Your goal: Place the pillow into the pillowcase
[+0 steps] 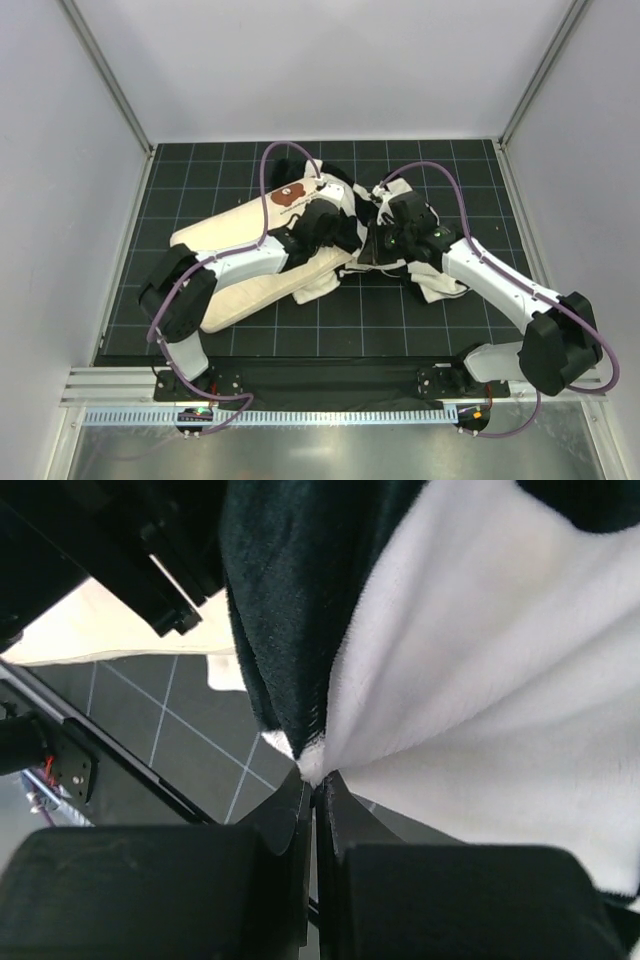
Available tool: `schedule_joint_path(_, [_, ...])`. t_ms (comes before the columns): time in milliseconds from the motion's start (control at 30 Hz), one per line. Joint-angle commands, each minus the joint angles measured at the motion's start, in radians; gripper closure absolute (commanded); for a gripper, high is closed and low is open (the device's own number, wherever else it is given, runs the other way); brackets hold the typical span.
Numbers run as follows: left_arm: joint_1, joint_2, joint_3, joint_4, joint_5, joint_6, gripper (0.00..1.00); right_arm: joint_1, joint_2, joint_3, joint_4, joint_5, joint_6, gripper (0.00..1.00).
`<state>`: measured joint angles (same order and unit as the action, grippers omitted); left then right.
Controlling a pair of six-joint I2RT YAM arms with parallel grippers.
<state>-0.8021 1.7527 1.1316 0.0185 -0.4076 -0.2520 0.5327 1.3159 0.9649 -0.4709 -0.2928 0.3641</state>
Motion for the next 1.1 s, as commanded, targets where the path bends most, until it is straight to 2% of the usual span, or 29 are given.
schedule_joint_path(0, [0.023, -0.008, 0.023, -0.002, 0.036, -0.035, 0.7, 0.018, 0.011, 0.015, 0.054, -0.146, 0.022, 0.96])
schedule_joint_path(100, [0.018, -0.077, -0.021, 0.003, 0.171, -0.079, 0.7, 0.029, 0.06, 0.038, 0.063, -0.177, 0.019, 0.96])
schedule_joint_path(167, [0.017, -0.122, -0.049, -0.012, 0.2, -0.102, 0.64, 0.029, 0.077, 0.067, 0.016, -0.163, 0.006, 0.81])
schedule_joint_path(200, [0.018, -0.183, -0.084, -0.035, 0.194, -0.127, 0.56, 0.027, 0.071, 0.098, -0.017, -0.076, -0.017, 0.68])
schedule_joint_path(300, [0.038, -0.292, -0.128, -0.156, 0.15, -0.174, 0.45, 0.029, 0.008, 0.098, -0.041, 0.047, -0.042, 0.59])
schedule_joint_path(400, [0.119, -0.355, -0.144, -0.284, 0.171, -0.274, 0.34, 0.027, -0.012, 0.135, -0.064, 0.075, -0.059, 0.57])
schedule_joint_path(467, [0.155, -0.374, -0.154, -0.348, 0.176, -0.308, 0.32, 0.029, 0.005, 0.167, -0.069, 0.072, -0.057, 0.55])
schedule_joint_path(633, [0.296, -0.498, -0.271, -0.339, 0.173, -0.406, 0.19, 0.03, 0.075, 0.247, -0.034, 0.078, -0.067, 0.36])
schedule_joint_path(667, [0.331, -0.522, -0.286, -0.338, 0.159, -0.414, 0.13, 0.032, 0.113, 0.279, -0.026, 0.086, -0.067, 0.33])
schedule_joint_path(733, [0.359, -0.599, -0.331, -0.347, 0.085, -0.42, 0.09, 0.03, 0.158, 0.328, -0.028, 0.125, -0.074, 0.27])
schedule_joint_path(800, [0.391, -0.649, -0.354, -0.402, -0.006, -0.438, 0.01, 0.035, 0.248, 0.412, -0.041, 0.152, -0.08, 0.25])
schedule_joint_path(867, [0.429, -0.723, -0.389, -0.429, -0.098, -0.469, 0.0, 0.042, 0.313, 0.502, -0.066, 0.188, -0.094, 0.25])
schedule_joint_path(1000, [0.507, -0.834, -0.463, -0.454, -0.172, -0.521, 0.0, 0.052, 0.477, 0.632, -0.087, 0.285, -0.1, 0.25])
schedule_joint_path(1067, [0.552, -0.875, -0.495, -0.459, -0.201, -0.536, 0.0, 0.055, 0.531, 0.708, -0.101, 0.341, -0.102, 0.31])
